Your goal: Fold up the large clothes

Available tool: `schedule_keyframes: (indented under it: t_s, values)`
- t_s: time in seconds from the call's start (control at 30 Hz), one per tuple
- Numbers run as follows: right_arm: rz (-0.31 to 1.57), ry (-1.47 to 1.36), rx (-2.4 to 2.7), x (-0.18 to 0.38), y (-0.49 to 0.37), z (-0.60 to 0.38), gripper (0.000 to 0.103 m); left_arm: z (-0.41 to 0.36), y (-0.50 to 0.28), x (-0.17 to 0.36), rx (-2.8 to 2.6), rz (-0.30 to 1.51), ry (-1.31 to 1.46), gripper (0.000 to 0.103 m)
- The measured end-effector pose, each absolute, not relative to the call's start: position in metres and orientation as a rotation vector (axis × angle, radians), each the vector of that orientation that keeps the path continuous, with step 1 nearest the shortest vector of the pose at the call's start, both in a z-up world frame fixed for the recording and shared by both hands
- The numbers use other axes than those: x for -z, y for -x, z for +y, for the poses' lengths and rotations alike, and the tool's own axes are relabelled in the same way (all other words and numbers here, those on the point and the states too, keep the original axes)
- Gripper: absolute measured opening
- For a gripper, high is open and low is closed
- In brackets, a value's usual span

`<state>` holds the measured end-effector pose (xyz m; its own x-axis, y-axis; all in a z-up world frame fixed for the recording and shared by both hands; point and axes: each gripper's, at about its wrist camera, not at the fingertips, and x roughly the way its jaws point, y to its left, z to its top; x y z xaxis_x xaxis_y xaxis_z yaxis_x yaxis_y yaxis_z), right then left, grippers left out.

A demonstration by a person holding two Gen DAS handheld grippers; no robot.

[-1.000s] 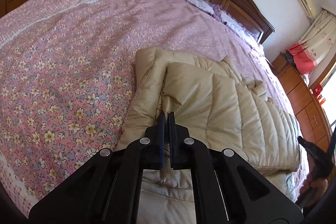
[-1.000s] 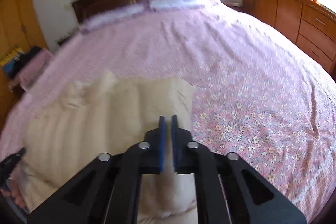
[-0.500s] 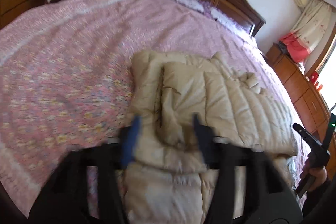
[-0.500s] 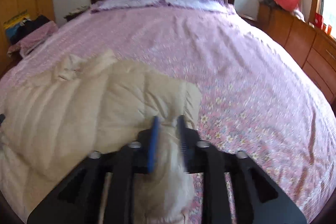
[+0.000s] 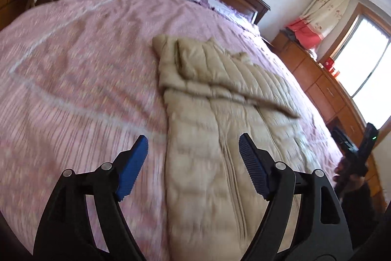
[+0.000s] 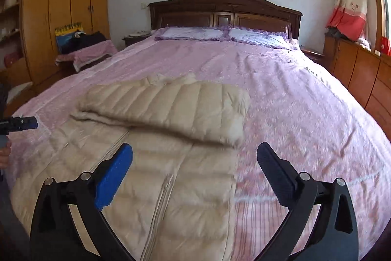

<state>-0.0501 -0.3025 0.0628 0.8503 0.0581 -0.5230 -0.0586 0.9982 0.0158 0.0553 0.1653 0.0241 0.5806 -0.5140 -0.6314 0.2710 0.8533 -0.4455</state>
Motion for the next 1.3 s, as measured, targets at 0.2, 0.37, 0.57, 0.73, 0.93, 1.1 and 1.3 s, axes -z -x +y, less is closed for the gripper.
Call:
schedule_keyframes:
  t_s: [0.2, 0.37, 0.57, 0.73, 0.93, 1.1, 1.3]
  values:
    - [0.649, -0.188, -0.151, -0.043, 0.097, -0.322, 0.098, 0.170, -0.007, -0.004, 0.590, 0.903, 0.328, 0.095]
    - [0.671, -0.235, -0.093, -0.027, 0.129, -0.328, 0.098, 0.168, 0.018, 0.024, 0.628, 0.937, 0.396, 0.095]
    - [0.789, -0.376, -0.011, 0.008, 0.144, -0.339, 0.098, 0.170, 0.044, 0.038, 0.626, 0.934, 0.508, 0.085]
    - [0.818, -0.416, -0.056, 0.029, 0.158, -0.327, 0.091, 0.190, 0.053, 0.058, 0.575, 0.972, 0.691, 0.041]
    - [0.796, -0.445, -0.062, 0.034, 0.169, -0.325, 0.044, 0.197, 0.064, 0.071, 0.575, 0.987, 0.823, 0.026]
    - [0.792, -0.497, -0.112, 0.035, 0.173, -0.329, 0.033, 0.201, 0.073, 0.081, 0.568, 0.975, 0.977, 0.041]
    - [0.785, -0.545, -0.141, 0.033, 0.178, -0.334, 0.017, 0.182, 0.087, 0.060, 0.622, 0.981, 0.777, 0.016]
